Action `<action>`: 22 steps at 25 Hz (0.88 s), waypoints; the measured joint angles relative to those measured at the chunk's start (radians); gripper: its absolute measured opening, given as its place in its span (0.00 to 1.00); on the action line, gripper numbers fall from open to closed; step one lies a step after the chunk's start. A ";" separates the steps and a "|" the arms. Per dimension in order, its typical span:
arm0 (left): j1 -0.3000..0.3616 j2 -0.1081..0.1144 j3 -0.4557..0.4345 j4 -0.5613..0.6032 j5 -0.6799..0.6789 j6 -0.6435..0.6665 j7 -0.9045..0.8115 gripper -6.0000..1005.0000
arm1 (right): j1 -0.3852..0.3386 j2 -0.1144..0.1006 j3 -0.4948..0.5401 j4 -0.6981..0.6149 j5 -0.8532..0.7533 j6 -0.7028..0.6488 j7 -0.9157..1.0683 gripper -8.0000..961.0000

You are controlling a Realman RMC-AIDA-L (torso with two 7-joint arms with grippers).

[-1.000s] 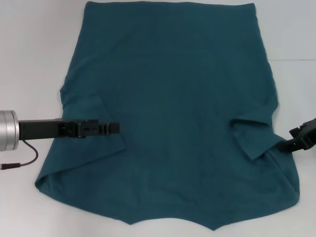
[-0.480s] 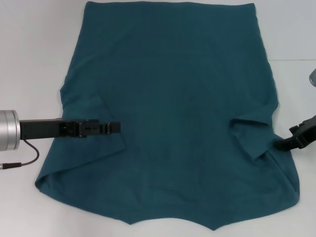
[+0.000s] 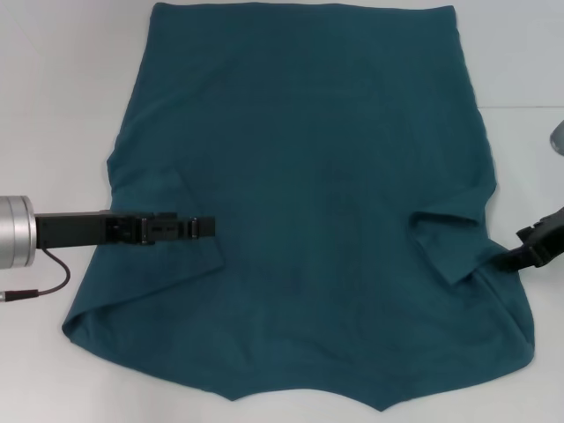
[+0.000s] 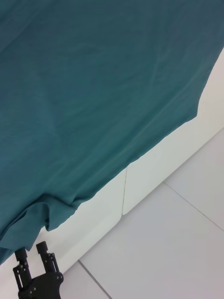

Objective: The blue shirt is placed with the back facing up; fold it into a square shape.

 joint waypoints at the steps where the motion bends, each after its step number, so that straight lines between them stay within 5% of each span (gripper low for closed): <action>1: 0.000 0.000 0.000 0.000 0.000 0.000 0.000 0.96 | -0.003 -0.003 0.000 -0.010 -0.001 -0.012 0.003 0.67; 8: -0.002 0.000 0.000 0.000 0.000 -0.001 0.000 0.96 | -0.027 -0.009 -0.002 -0.063 -0.016 -0.042 0.019 0.65; 22: -0.007 0.000 0.000 0.000 0.000 -0.001 0.000 0.96 | -0.012 0.024 -0.003 -0.033 -0.041 0.035 0.030 0.62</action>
